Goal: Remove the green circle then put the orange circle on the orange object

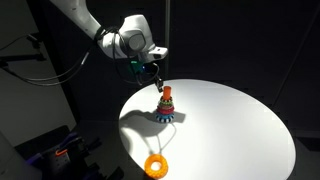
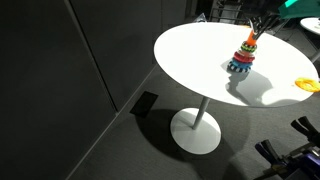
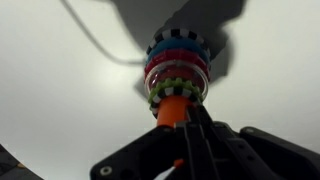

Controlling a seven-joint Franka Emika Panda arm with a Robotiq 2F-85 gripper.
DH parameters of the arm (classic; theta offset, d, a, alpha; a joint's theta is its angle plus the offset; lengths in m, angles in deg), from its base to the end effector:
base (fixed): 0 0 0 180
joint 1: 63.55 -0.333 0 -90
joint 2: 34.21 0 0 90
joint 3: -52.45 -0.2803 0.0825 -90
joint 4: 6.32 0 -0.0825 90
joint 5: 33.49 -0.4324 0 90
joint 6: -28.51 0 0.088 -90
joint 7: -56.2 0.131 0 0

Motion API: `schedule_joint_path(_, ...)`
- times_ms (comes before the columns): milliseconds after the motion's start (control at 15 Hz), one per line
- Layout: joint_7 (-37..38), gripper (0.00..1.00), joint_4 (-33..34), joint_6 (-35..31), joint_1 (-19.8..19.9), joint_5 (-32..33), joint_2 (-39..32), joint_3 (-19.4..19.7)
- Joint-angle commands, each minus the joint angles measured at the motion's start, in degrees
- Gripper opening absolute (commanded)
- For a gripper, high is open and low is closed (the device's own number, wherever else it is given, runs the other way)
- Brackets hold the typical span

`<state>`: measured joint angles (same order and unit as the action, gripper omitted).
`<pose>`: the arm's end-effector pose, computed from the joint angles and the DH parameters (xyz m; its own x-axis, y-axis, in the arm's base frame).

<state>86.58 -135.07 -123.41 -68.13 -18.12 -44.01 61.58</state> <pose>0.5911 -0.0445 0.2194 0.8946 -0.3484 0.2798 -0.3809 -0.9219 0.0700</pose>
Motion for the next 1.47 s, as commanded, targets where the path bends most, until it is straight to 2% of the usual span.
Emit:
schedule_joint_path(0,1.0,0.35,-0.9,0.7,0.4,1.1,1.7,-0.3)
schedule_joint_path(533,2.6,0.97,-0.9,-0.5,0.3,3.0,0.0,0.5)
schedule_joint_path(600,3.1,1.00,-0.9,-0.6,0.2,3.6,-0.2,0.7)
schedule_joint_path(1067,9.3,1.00,-0.3,-1.2,0.0,10.5,-2.3,2.4)
schedule_joint_path(1400,12.3,1.00,-0.1,-2.3,-0.2,13.0,-3.7,3.1)
